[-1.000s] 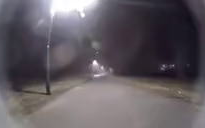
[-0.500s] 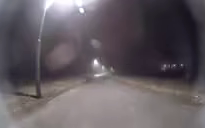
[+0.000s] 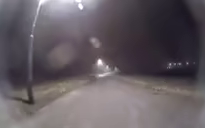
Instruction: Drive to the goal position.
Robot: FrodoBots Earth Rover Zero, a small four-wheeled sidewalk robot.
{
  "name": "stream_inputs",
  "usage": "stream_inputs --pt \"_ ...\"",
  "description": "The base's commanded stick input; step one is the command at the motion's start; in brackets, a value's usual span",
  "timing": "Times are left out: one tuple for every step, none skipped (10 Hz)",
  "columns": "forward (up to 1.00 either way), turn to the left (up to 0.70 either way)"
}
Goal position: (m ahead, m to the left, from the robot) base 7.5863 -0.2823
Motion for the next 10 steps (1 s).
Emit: stream_inputs --pt "1.00 0.04" --pt "1.00 0.04" --pt "1.00 0.04" --pt "1.00 0.04" --pt "1.00 0.04" --pt "1.00 0.04" --pt "1.00 0.04" --pt "1.00 0.04" --pt "1.00 0.04" --pt "1.00 0.04"
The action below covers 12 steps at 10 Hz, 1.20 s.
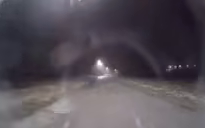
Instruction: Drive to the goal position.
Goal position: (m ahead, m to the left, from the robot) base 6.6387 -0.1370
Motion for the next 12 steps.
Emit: stream_inputs --pt "1.00 0.00" --pt "1.00 0.00" --pt "1.00 0.00" --pt "1.00 0.00" --pt "1.00 0.00" --pt "1.00 0.02" --pt "1.00 0.04" --pt "1.00 0.06" --pt "1.00 0.07" --pt "1.00 0.08" --pt "1.00 0.11" --pt "1.00 0.13"
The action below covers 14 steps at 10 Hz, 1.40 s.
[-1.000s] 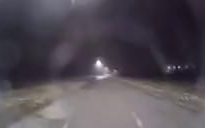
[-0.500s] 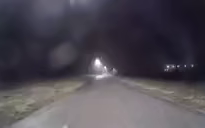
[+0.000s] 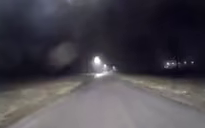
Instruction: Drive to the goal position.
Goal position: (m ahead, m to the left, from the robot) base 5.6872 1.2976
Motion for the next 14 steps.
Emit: stream_inputs --pt "1.00 0.13" --pt "1.00 0.13" --pt "1.00 0.13" --pt "1.00 0.12" --pt "1.00 0.13" --pt "1.00 0.13" --pt "1.00 0.12" --pt "1.00 0.12" --pt "1.00 0.12" --pt "1.00 0.13" --pt "1.00 0.07" --pt "1.00 0.06" --pt "1.00 0.06" --pt "1.00 0.05"
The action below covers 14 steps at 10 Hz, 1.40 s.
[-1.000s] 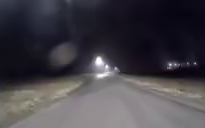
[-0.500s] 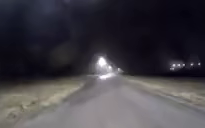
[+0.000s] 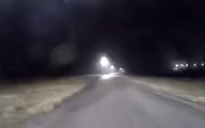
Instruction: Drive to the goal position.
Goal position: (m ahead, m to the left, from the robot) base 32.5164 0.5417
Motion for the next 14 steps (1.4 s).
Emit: stream_inputs --pt "1.00 0.04" --pt "1.00 0.04" --pt "1.00 0.04" --pt "1.00 0.03" --pt "1.00 0.01" --pt "1.00 0.00" --pt "1.00 0.00" --pt "1.00 0.00" --pt "1.00 0.00" --pt "1.00 0.00" --pt "1.00 0.00" --pt "1.00 0.00" --pt "1.00 0.01" --pt "1.00 0.02"
